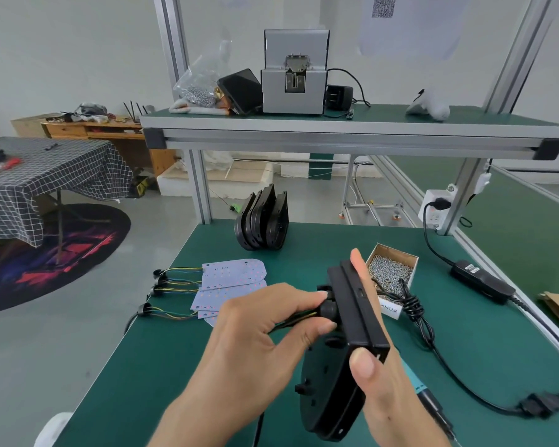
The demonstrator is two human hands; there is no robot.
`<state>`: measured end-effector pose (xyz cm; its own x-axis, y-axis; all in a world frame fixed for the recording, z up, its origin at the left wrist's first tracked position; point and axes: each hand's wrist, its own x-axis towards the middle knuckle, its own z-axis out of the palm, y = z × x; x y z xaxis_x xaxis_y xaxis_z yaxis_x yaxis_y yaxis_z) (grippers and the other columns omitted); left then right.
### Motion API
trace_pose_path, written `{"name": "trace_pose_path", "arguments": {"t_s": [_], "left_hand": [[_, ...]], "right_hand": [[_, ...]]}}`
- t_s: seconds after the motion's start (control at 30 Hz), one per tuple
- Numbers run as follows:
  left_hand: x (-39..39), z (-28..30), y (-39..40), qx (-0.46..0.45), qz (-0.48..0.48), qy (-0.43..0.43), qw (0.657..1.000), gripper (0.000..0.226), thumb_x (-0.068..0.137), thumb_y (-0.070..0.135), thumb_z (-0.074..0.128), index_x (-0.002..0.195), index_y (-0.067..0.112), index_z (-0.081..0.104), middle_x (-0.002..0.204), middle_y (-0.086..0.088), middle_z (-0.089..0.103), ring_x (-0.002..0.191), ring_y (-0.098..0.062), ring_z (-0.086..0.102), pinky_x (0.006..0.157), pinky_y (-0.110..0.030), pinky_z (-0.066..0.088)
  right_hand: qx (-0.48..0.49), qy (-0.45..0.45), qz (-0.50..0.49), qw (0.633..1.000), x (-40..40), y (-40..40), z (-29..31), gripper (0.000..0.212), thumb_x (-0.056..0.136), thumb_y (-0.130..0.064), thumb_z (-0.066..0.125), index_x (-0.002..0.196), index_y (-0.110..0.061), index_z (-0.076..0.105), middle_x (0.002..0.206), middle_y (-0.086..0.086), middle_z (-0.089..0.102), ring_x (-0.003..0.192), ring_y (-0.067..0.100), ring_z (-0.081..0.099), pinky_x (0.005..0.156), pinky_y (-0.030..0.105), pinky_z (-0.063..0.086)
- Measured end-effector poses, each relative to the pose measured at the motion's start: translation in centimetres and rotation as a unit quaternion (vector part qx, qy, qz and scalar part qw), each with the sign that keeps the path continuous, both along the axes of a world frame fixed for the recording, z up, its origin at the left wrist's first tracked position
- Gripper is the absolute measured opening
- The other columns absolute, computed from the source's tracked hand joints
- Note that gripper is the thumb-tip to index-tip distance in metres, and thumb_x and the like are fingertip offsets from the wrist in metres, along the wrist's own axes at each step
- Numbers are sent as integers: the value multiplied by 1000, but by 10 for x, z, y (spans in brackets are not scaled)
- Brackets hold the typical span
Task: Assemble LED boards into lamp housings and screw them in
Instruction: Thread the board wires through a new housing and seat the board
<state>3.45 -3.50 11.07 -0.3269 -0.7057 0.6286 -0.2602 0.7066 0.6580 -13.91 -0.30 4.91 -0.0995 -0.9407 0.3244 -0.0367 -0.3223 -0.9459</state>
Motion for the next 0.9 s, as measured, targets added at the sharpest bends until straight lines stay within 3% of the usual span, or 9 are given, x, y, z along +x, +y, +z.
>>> {"name": "trace_pose_path", "arguments": {"t_s": [0.1, 0.2, 0.27, 0.37, 0.5, 0.67, 0.73, 0.83, 0.9], "left_hand": [[-1, -5, 0, 13, -12, 20, 1000, 28, 95, 36, 68, 121, 29, 77, 98, 17, 75, 95, -7, 71, 83, -11, 48], [-1, -5, -2, 52, -32, 36, 997, 33, 95, 33, 69, 126, 41, 71, 104, 18, 76, 101, -9, 71, 86, -13, 50], [-1, -4, -5, 50, -25, 56, 997, 31, 91, 32, 73, 121, 39, 74, 105, 18, 77, 102, -10, 72, 87, -14, 51], [-2, -2, -7, -34, 7, 59, 998, 24, 88, 26, 77, 112, 30, 79, 100, 15, 75, 95, -12, 72, 83, -16, 51], [-7, -5, -3, -78, 21, 55, 995, 21, 90, 25, 75, 109, 20, 82, 102, 15, 73, 94, -12, 72, 79, -22, 54], [5, -6, -10, -93, 6, 17, 996, 21, 89, 25, 78, 108, 15, 82, 96, 11, 72, 88, -12, 70, 74, -27, 55], [8, -1, -14, -116, 4, -6, 993, 22, 88, 20, 81, 108, 12, 81, 95, 6, 72, 88, -11, 69, 75, -28, 54], [8, 4, -20, -149, -2, -23, 989, 21, 88, 18, 80, 107, 8, 80, 93, 1, 71, 86, -11, 67, 77, -23, 53], [8, 3, -23, -153, -7, -26, 988, 21, 89, 20, 81, 105, 6, 79, 91, 0, 70, 85, -11, 66, 77, -23, 52]], "right_hand": [[-29, -29, 11, 999, 2, -2, 7, 111, 66, -88, 71, 160, -45, 29, 152, 3, 51, 141, 31, 50, 112, 63, 40], [-23, -72, 32, 997, 4, 0, 18, 105, 65, -84, 76, 155, -48, 38, 156, 5, 50, 148, 38, 41, 115, 74, 29], [-3, -80, 49, 996, 1, 5, 17, 95, 67, -83, 75, 151, -49, 46, 158, 3, 50, 148, 29, 43, 118, 64, 31], [66, -118, 30, 990, -4, 10, 11, 74, 61, -90, 73, 127, -59, 65, 145, -11, 62, 137, 11, 55, 120, 54, 33], [35, -168, 73, 983, 9, 11, 19, 78, 85, -72, 69, 153, -41, 46, 155, 1, 53, 149, 23, 42, 120, 59, 23], [62, -157, 83, 982, 11, 15, 21, 77, 87, -72, 66, 154, -39, 46, 156, 0, 52, 150, 21, 41, 122, 56, 21], [83, -154, 70, 982, 10, 15, 21, 75, 80, -78, 69, 146, -45, 54, 152, -6, 57, 146, 15, 46, 123, 52, 24], [111, -151, 21, 982, 8, 15, 24, 66, 57, -95, 70, 117, -68, 65, 133, -27, 66, 134, 0, 55, 123, 45, 32], [111, -145, 41, 982, 7, 14, 32, 70, 56, -95, 70, 121, -68, 62, 138, -26, 63, 138, 0, 51, 124, 44, 29]]}}
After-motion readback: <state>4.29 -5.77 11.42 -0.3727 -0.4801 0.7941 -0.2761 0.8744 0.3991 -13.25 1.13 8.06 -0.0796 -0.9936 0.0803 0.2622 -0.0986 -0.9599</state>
